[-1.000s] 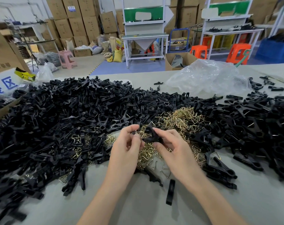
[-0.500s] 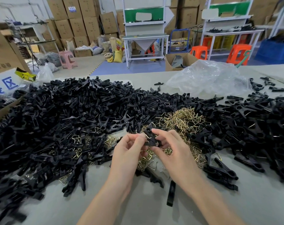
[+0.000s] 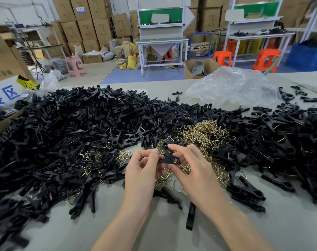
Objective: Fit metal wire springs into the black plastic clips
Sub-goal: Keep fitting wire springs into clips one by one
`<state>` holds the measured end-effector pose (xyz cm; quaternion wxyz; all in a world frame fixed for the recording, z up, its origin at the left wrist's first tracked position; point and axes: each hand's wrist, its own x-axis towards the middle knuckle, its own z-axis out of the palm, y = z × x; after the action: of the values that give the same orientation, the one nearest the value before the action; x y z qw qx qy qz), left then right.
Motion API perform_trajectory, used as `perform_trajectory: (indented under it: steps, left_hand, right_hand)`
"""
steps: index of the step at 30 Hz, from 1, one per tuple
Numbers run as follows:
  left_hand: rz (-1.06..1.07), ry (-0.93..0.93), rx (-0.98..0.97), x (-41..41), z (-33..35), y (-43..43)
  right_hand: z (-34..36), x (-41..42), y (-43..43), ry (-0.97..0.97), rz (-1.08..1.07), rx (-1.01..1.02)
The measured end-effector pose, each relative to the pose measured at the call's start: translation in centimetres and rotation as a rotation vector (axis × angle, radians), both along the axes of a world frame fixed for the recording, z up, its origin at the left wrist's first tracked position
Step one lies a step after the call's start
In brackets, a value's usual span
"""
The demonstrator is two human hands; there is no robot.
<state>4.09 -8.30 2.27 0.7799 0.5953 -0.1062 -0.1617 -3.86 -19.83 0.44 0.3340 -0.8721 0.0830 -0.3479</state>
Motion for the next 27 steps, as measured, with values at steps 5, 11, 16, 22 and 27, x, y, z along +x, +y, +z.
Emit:
perform_trajectory:
  steps: [5, 11, 16, 22, 27]
  left_hand:
    - [-0.009, -0.074, 0.061, 0.0, 0.0, 0.0]
    - [-0.108, 0.011, 0.011, 0.6, 0.4, 0.3]
    - [-0.197, 0.022, 0.024, 0.9, 0.9, 0.8]
    - [-0.332, -0.026, 0.069, 1.1, 1.5, 1.5]
    - [-0.429, -0.004, 0.079, 1.4, 1.6, 1.9]
  right_hand:
    - [0.1, -0.3, 0.0, 0.005, 0.001, -0.026]
    - [-0.1, -0.3, -0.3, 0.001, -0.006, -0.013]
    - [-0.3, 0.0, -0.7, -0.009, -0.042, -0.048]
    - [-0.2, -0.1, -1.2, -0.001, 0.011, 0.099]
    - [0.0, 0.0, -1.3, 0.053, 0.106, 0.284]
